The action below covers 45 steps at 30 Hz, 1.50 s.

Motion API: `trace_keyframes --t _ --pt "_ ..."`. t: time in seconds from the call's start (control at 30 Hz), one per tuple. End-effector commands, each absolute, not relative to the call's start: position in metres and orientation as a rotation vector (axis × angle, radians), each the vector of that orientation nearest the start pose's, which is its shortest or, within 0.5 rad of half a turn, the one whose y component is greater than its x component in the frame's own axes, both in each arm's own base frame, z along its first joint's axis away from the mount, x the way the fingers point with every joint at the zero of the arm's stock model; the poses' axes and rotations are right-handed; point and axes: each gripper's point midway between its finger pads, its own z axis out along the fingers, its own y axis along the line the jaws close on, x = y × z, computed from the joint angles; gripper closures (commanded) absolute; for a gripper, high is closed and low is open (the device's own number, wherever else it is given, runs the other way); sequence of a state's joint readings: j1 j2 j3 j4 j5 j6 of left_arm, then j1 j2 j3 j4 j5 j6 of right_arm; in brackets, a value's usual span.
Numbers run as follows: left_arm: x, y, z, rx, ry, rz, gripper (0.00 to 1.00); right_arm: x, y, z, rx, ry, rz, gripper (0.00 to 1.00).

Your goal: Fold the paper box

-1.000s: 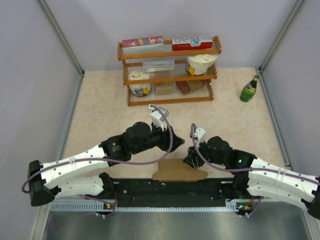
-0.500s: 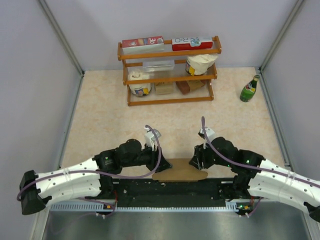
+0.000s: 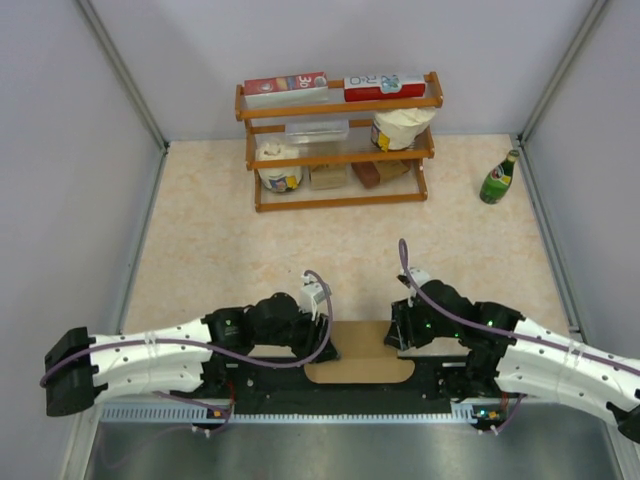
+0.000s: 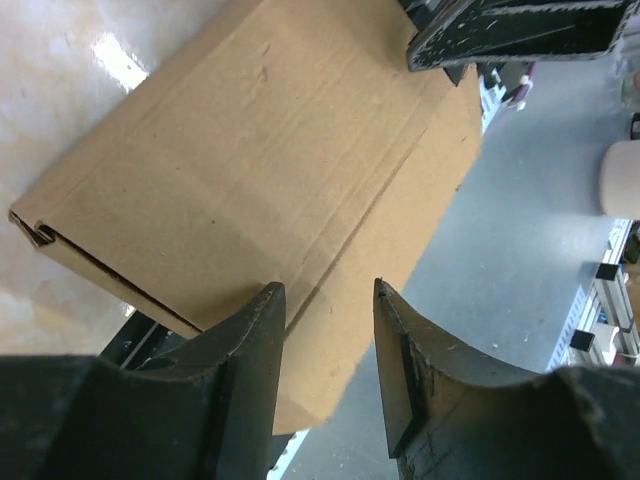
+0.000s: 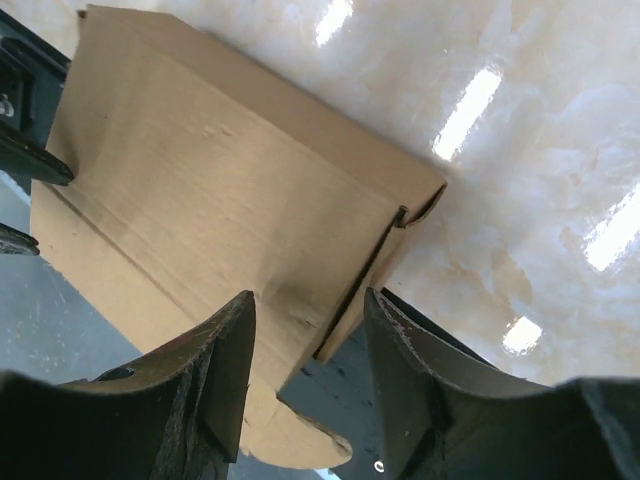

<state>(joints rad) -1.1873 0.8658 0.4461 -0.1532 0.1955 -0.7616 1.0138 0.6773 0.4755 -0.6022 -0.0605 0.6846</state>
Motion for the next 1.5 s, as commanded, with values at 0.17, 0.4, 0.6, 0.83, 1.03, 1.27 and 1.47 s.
trace_keyframes --t 0.17,0.4,0.6,0.83,1.03,1.27,1.47 --pt "0.049 -0.285 0.108 0.604 2.352 -1.24 0.55 0.082 0.197 0.081 -0.419 2.556 0.776 0.52" --pt "0.059 -0.275 0.095 0.54 2.368 -1.159 0.55 0.083 0.194 0.074 -0.399 2.583 0.729 0.47" --pt "0.064 -0.272 0.079 0.518 2.405 -1.082 0.55 0.086 0.194 0.071 -0.385 2.586 0.714 0.46" --pt "0.071 -0.268 0.07 0.526 2.446 -0.975 0.55 0.09 0.193 0.066 -0.358 2.586 0.691 0.46" --pt "0.083 -0.271 0.106 0.475 2.332 -1.012 0.54 0.092 0.194 0.067 -0.346 2.58 0.689 0.45" --pt "0.099 -0.248 0.12 0.337 2.255 -0.956 0.53 0.091 0.195 0.063 -0.324 2.595 0.689 0.43" --pt "0.095 -0.234 0.081 0.247 2.382 -0.869 0.54 0.091 0.201 0.063 -0.291 2.596 0.726 0.43"
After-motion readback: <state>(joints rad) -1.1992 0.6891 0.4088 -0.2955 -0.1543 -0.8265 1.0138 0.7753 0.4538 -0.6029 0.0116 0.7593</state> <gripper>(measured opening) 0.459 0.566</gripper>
